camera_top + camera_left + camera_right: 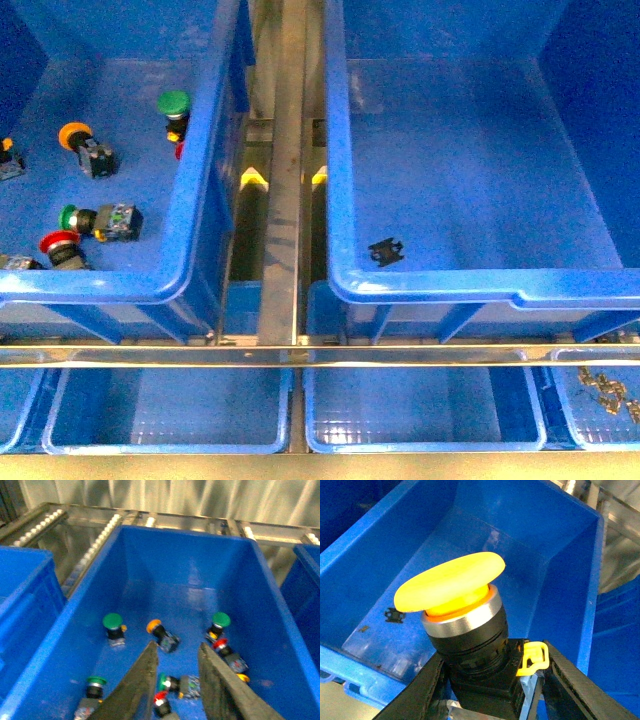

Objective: Pick red and yellow buttons and place in box

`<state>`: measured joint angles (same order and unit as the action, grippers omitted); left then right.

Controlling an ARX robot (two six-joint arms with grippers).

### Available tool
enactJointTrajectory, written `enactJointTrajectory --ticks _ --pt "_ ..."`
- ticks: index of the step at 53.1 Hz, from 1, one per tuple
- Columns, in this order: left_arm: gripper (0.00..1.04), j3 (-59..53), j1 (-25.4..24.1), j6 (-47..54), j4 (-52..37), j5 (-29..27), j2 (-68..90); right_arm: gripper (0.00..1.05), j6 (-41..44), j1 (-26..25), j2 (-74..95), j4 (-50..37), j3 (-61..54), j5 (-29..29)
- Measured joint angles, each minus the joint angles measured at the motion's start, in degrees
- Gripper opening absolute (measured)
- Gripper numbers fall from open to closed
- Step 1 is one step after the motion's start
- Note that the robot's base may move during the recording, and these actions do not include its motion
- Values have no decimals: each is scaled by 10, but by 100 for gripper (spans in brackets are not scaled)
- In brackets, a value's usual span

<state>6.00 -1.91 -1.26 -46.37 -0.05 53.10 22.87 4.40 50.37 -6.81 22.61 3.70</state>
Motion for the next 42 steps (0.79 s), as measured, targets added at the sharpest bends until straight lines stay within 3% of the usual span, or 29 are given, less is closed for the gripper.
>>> enactJointTrajectory --ticks 7,25,42 --pt "2 -24 17 3 -6 1 -27 41 -21 27 -18 14 -11 29" --pt "3 -48 18 6 99 0 -155 41 -26 36 -35 17 -14 32" --pt "3 -48 19 6 211 0 -276 41 -27 76 -19 -1 -14 42"
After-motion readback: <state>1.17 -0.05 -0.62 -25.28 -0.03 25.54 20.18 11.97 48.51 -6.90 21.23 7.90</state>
